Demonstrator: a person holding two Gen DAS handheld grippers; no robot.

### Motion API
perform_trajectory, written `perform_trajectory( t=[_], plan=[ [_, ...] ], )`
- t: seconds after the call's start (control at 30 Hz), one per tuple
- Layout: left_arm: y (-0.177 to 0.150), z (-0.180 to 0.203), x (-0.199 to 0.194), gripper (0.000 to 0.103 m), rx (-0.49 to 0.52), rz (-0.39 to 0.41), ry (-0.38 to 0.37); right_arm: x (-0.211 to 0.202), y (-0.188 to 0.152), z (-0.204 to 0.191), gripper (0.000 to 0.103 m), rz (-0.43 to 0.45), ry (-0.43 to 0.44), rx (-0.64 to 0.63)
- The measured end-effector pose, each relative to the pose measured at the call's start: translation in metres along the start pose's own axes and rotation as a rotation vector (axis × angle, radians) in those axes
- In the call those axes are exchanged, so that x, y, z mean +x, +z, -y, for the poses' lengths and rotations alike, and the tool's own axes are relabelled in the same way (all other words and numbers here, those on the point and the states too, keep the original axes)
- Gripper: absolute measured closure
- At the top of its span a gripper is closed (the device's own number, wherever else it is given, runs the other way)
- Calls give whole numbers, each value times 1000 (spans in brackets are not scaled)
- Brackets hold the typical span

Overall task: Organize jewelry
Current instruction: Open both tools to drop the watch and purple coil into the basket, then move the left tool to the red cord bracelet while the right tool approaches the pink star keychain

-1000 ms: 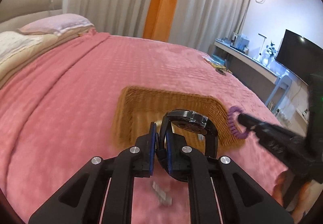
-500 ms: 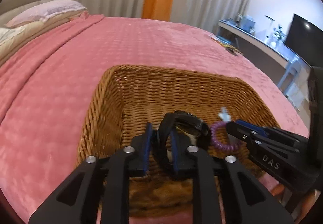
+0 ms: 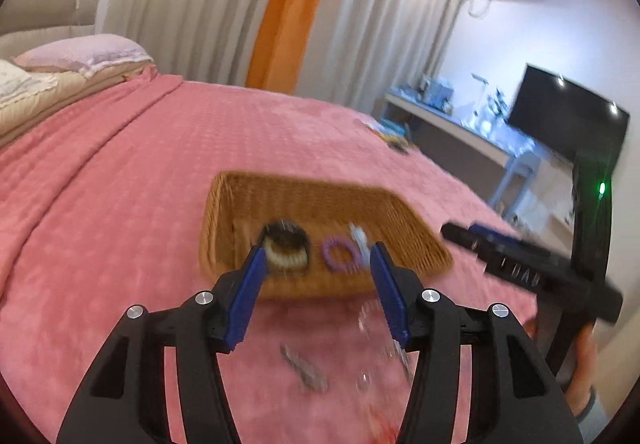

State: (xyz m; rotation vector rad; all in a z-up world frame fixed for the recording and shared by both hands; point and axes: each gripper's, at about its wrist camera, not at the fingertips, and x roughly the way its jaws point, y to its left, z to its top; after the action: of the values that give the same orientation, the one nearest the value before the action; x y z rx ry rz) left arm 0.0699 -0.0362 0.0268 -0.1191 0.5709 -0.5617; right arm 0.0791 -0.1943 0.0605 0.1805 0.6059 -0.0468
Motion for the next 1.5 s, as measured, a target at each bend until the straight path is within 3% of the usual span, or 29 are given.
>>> perform_trajectory(
  t=[0.13, 0.37, 0.43, 0.5, 0.6, 0.67, 0.73, 0.87, 1.03, 1.1, 1.13, 1.27, 1.37, 1.5],
  plan=[
    [-40, 16, -20, 50, 35, -95, -35, -26, -34, 16, 42, -2, -2, 23],
    [-96, 14, -1, 53, 6, -240, -3, -17, -85, 18, 46, -133, -10, -7],
    [-98, 9, 3, 57, -13, -260, -17, -11, -90, 11, 56, -152, 13, -19],
    [-97, 7, 0, 57, -11, -245, -47, -12, -93, 6, 59, -150, 14, -42],
    [-104, 9, 2, 57, 12, -282, -108, -7, -94, -6, 60, -179, 37, -54],
    [-109, 16, 8, 60, 45, -312, -91, 0, -97, -13, 65, -219, 84, -46],
    [-114, 26, 11, 65, 90, -328, -82, 1, -101, -22, 65, -223, 64, -84],
    [-120, 38, 15, 65, 154, -351, -68, 2, -103, -29, 65, -216, 47, -106],
    [-124, 45, 15, 66, 206, -346, -17, 8, -107, -31, 65, -234, 40, -117],
    [-127, 50, 12, 96, 222, -340, -14, 7, -107, -34, 65, -221, 38, -131],
    [-128, 51, 12, 99, 231, -338, -11, 6, -107, -35, 65, -214, 32, -138],
    [-126, 48, 9, 101, 204, -328, -4, 9, -107, -37, 65, -213, 29, -143],
    [-120, 33, 7, 101, 107, -298, 59, 10, -108, -36, 65, -215, 32, -136],
    [-108, 10, -4, 101, -10, -238, 81, 17, -109, -37, 65, -232, 34, -139]
  ],
)
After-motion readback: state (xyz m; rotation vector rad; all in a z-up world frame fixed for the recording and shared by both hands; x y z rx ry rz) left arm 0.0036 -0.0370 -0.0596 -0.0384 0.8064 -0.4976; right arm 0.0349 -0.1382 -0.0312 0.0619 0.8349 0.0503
